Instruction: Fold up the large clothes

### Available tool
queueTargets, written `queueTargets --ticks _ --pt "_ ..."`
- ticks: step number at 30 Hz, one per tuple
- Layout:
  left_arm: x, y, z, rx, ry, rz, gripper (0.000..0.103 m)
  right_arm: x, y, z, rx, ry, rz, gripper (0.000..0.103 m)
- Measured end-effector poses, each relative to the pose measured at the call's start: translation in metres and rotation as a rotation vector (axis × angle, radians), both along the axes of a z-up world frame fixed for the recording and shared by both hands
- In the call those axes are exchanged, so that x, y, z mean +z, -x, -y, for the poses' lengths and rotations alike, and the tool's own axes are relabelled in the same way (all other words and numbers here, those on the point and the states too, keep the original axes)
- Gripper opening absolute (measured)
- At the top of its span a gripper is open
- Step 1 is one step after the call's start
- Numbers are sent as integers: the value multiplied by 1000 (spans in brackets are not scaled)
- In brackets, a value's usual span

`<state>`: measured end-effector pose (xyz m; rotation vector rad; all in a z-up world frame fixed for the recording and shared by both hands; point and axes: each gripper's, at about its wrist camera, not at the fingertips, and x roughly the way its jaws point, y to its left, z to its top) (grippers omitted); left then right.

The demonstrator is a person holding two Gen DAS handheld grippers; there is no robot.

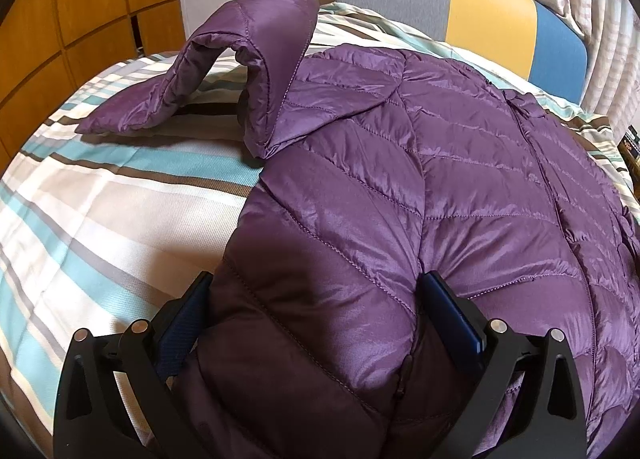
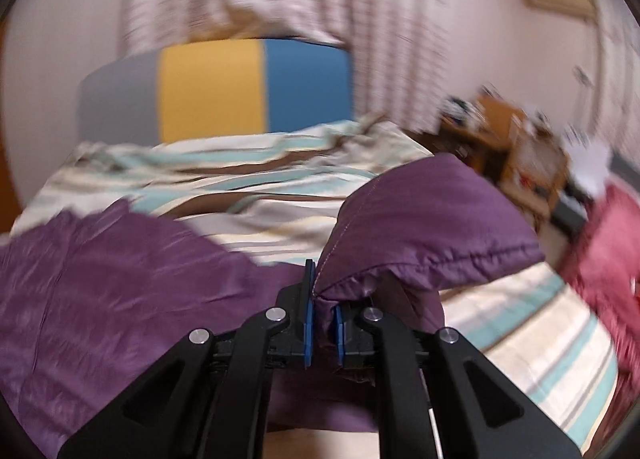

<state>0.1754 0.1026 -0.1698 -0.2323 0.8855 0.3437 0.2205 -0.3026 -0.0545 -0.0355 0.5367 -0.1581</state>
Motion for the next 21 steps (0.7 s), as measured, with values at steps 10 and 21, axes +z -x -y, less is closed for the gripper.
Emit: queueTargets --ticks 10,21 --pt "0 0 0 1 7 9 100 -34 -8 -153 314 194 -22 6" --pt "0 1 -1 2 8 13 100 -81 -1 -281 616 340 -14 6"
